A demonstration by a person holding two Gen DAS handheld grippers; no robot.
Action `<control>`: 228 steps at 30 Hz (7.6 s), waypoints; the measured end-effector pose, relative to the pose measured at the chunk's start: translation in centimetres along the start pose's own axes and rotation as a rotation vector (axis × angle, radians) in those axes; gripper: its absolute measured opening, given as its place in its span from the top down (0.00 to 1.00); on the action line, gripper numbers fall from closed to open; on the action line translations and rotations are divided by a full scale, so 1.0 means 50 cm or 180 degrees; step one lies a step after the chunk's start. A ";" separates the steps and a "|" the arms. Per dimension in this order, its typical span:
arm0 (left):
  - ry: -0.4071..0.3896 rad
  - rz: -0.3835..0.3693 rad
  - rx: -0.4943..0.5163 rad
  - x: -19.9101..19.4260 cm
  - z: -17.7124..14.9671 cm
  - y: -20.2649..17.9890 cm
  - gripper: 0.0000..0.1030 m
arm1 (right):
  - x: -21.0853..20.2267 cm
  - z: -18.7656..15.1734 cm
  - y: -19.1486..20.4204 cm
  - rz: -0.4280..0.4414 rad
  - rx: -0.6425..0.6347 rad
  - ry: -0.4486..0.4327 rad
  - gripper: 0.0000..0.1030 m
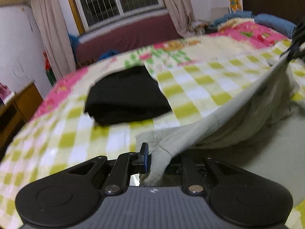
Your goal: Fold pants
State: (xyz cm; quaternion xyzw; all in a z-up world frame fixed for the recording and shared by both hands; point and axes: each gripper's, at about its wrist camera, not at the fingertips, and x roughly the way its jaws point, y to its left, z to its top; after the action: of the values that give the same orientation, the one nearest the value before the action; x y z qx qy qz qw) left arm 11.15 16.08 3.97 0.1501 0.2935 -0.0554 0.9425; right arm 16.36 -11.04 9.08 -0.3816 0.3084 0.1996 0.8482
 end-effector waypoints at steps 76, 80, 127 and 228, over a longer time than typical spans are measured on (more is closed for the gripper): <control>0.0005 -0.1415 0.0806 -0.027 -0.018 -0.486 0.50 | 0.100 -0.374 -0.265 -0.0333 0.4208 0.0220 0.98; -0.0030 -0.1442 0.0877 -0.035 -0.006 -0.519 0.50 | -0.056 -0.477 -0.270 -0.0366 0.4593 -0.0148 0.98; -0.0040 -0.1525 0.1640 -0.069 -0.001 -0.701 0.43 | -0.164 -0.839 -0.229 -0.0765 0.5544 -0.0370 0.89; 0.0207 -0.2108 0.1232 -0.029 0.020 -0.656 0.20 | 0.056 -0.490 -0.169 0.1384 0.2748 0.0470 0.54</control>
State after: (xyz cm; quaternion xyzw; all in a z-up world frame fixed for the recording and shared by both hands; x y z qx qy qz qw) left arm 4.18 -15.35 -2.64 0.2241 0.3400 -0.4064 0.8179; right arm 14.18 -34.92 -1.10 0.0651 0.4949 0.1985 0.8435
